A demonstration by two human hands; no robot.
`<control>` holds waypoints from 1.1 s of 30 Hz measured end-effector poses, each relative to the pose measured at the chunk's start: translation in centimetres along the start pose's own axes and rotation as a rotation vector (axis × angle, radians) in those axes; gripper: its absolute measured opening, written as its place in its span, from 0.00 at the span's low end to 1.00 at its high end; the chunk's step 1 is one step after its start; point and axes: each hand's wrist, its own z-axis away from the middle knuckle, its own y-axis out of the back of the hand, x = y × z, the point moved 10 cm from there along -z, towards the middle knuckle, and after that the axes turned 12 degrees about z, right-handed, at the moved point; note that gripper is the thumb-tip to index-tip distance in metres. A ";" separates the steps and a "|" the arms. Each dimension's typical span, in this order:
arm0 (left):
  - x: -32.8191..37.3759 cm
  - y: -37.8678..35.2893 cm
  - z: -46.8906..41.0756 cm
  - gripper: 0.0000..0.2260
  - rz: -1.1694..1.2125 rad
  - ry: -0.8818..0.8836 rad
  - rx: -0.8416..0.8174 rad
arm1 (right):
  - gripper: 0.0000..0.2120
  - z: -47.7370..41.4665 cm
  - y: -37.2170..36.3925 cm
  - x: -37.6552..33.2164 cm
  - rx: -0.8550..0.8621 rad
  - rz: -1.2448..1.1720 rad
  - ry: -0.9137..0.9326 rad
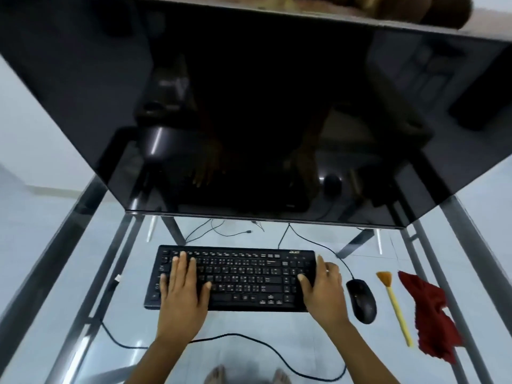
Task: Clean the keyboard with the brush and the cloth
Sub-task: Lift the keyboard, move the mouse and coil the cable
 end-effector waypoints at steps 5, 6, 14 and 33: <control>-5.5 2.9 0.2 0.28 0.132 0.200 0.061 | 0.19 1.0 -1.3 1.5 -0.021 -0.043 -0.099; -6.0 3.0 0.1 0.28 0.169 0.222 0.057 | 0.17 1.1 -1.4 1.3 -0.022 -0.064 -0.093; -5.5 3.2 -1.4 0.29 0.324 0.230 0.069 | 0.12 -0.9 -1.6 0.2 -0.027 -0.088 -0.117; -9.8 5.6 -5.5 0.08 0.235 0.308 0.083 | 0.07 -2.0 -0.9 0.4 -0.022 -0.098 -0.065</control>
